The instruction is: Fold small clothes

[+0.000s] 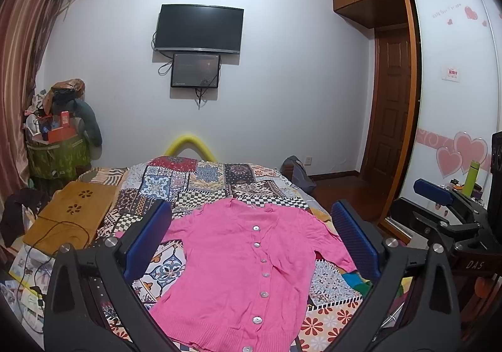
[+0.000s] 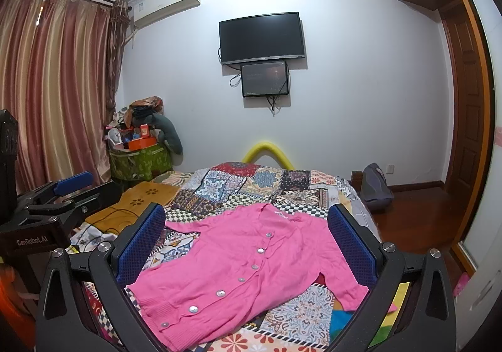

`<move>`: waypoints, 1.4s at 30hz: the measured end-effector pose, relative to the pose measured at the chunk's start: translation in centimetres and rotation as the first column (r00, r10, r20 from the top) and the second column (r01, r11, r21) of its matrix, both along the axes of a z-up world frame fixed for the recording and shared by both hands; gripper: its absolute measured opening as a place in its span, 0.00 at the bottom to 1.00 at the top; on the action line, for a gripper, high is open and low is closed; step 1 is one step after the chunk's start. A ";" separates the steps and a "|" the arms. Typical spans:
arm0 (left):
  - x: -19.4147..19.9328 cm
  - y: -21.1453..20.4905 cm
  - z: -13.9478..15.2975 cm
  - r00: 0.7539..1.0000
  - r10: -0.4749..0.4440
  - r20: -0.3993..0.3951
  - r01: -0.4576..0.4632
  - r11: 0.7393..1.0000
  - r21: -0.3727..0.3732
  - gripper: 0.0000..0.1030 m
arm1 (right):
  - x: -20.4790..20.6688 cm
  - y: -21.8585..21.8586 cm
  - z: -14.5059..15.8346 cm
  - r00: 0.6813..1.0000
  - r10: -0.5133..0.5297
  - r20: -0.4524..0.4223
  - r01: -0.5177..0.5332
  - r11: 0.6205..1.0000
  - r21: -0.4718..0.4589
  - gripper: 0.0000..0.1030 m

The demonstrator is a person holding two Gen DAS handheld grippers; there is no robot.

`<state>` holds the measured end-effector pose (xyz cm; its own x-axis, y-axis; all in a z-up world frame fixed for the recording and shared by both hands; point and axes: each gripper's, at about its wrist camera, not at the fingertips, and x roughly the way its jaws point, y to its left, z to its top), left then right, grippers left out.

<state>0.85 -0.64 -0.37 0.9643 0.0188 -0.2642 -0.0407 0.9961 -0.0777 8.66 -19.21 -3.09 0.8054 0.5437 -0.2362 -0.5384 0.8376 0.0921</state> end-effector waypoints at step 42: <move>3.9 2.3 -0.6 0.999 -0.004 -0.043 0.004 1.000 -0.003 1.00 | 3.1 1.1 -0.7 0.999 0.011 -0.049 -0.011 1.000 -0.015 1.00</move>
